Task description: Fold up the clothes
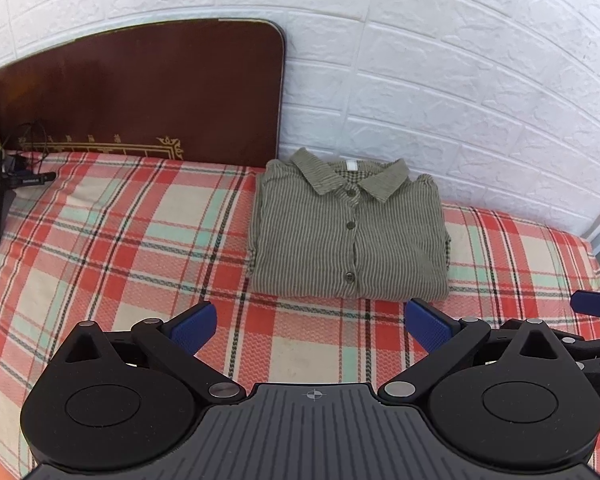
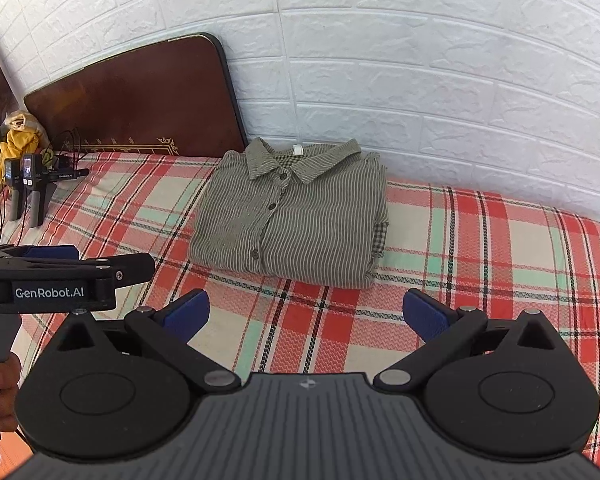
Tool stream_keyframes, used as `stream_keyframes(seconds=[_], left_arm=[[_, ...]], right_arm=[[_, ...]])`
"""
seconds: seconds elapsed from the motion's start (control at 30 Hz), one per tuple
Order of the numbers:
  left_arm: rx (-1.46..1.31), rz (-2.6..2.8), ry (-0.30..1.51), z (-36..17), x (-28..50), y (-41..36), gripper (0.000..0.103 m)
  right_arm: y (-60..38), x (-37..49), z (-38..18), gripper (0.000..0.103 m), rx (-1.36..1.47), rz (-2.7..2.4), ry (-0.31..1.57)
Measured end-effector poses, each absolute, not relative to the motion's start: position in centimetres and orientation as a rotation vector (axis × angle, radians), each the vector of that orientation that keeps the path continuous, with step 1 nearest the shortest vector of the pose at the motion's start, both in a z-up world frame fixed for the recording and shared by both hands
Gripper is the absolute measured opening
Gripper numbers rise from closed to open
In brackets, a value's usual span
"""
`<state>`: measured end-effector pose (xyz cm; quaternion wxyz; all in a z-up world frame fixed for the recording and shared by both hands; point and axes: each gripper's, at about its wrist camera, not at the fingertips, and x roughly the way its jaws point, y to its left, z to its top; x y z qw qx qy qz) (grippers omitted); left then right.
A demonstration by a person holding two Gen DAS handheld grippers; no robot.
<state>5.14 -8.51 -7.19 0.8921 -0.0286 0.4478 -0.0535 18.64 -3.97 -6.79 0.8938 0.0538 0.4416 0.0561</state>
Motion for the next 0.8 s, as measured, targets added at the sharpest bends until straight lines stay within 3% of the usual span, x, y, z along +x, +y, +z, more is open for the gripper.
stream_keyframes(seconds=[0.8], left_arm=[[-0.017,-0.159,0.966,-8.5,6.6,-9.6,0.103]], right_arm=[[-4.2,19.9,-7.6,0.102,0.098,0.110,0.937]])
